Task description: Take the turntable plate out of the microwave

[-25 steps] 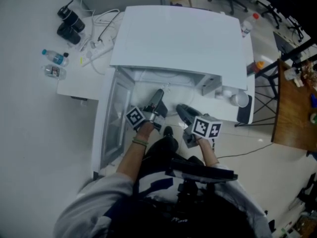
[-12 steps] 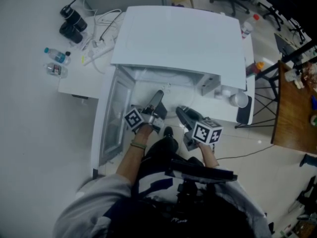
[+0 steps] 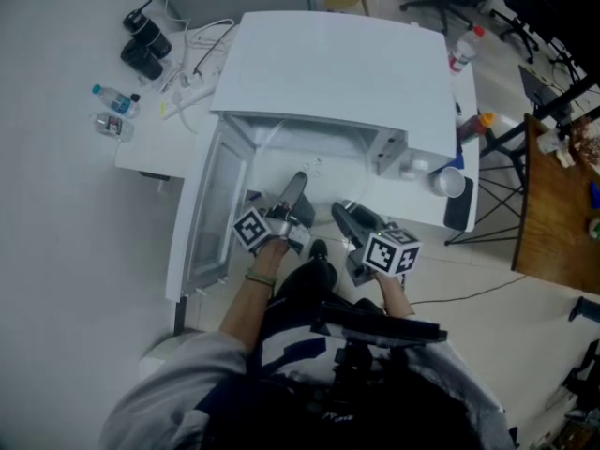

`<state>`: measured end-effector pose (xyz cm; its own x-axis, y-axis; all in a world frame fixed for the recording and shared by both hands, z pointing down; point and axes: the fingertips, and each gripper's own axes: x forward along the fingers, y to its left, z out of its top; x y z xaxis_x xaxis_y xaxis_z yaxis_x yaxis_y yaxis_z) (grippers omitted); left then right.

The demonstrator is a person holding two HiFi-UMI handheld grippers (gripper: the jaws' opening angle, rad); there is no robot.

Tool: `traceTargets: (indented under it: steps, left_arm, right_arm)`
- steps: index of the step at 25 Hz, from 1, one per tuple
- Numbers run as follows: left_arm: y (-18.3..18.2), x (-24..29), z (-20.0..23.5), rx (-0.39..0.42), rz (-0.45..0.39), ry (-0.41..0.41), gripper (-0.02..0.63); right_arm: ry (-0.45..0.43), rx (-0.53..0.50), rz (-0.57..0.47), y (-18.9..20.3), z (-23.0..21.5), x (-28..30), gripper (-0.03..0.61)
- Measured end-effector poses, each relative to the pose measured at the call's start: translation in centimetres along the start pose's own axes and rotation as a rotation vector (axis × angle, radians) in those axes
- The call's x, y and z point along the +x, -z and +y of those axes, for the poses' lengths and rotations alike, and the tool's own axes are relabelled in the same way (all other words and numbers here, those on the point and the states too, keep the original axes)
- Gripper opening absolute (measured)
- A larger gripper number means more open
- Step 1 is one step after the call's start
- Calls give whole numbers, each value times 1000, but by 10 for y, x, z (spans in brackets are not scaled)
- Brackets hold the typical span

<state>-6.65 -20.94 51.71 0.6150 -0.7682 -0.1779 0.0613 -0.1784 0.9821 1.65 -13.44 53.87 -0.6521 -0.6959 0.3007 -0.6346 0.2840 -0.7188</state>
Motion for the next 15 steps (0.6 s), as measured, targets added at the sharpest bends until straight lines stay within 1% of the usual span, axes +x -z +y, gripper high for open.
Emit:
traceTargets:
  steps: [4, 9, 15]
  left_arm:
    - [8, -10, -12, 25, -14, 16, 63]
    - [21, -23, -27, 35, -37, 45, 64]
    - [46, -54, -40, 61, -60, 50, 64]
  right_arm:
    - [-29, -18, -8, 4, 7, -12, 146]
    - [-56, -40, -25, 9, 19, -30, 144]
    - [-81, -55, -21, 28, 34, -61, 144]
